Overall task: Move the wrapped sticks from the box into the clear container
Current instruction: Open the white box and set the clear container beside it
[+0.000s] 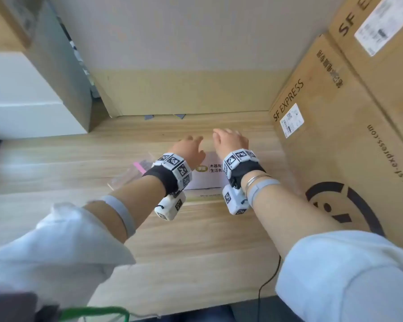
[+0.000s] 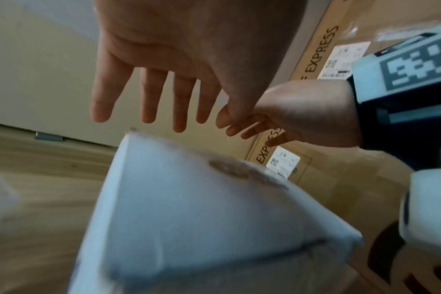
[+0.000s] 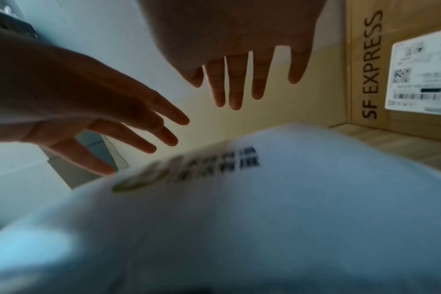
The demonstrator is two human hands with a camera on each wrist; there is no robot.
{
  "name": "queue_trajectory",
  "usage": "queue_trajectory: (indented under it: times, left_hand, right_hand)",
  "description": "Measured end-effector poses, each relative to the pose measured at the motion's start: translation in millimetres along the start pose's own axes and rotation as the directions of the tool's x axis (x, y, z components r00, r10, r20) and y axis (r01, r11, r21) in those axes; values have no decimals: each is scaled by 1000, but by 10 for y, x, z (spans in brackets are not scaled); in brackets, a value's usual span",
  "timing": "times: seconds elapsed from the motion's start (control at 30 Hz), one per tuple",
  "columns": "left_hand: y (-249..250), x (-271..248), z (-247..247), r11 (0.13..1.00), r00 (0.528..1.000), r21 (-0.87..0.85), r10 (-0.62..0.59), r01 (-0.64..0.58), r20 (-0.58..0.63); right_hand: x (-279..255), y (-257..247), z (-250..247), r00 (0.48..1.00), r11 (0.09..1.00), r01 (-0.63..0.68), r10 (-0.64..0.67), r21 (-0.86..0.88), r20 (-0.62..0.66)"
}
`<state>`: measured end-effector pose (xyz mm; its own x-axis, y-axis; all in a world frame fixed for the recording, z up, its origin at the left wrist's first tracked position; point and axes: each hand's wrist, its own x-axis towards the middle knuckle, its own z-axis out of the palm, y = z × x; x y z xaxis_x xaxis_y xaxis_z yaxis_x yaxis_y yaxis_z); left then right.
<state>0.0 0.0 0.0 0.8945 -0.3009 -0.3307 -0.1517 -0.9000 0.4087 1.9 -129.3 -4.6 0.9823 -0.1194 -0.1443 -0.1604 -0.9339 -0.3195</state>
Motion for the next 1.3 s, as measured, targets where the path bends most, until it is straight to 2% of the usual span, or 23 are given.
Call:
queue_trajectory:
  times: [0.1, 0.23, 0.37, 0.63, 0.77, 0.93, 1.0, 1.13, 1.23, 1.3]
  left_hand:
    - [-24, -41, 104, 1000, 995, 26, -15, 13, 100]
    - [5, -34, 149, 998, 985, 31, 48, -54, 165]
    - [-4, -62, 209, 988, 980, 118, 77, -99, 182]
    - [-52, -140, 246, 927, 977, 336, 106, -165, 186]
    - [-38, -116, 74, 934, 949, 268, 161, -235, 270]
    - [-25, -23, -392, 972, 913, 117, 146, -204, 381]
    - [-36, 52, -575, 983, 930, 44, 154, -178, 333]
    - [-65, 153, -680, 994, 996, -79, 80, -75, 52]
    - [-113, 176, -513, 979, 984, -202, 3, -40, -179]
    - [-155, 157, -345, 959, 977, -283, -59, -1, -205]
  right_hand:
    - [-44, 64, 89, 997, 998, -55, 55, -12, 50]
    - [-72, 145, 210, 996, 998, -65, 62, 28, 71]
    - [-88, 128, 271, 990, 989, -95, 83, 113, 112]
    - [-38, 131, 199, 985, 977, -121, 96, 178, 145]
    - [-52, 188, -8, 988, 965, -129, 105, 228, 113]
    - [27, 387, -189, 973, 933, -231, 229, 276, 41]
    - [58, 451, -181, 954, 912, -289, 301, 290, 6]
    - [-36, 455, -70, 908, 846, -385, 418, 369, -11]
    - [-141, 377, 63, 877, 792, -441, 481, 422, 14]
    - [-204, 303, 175, 883, 795, -441, 467, 416, 43]
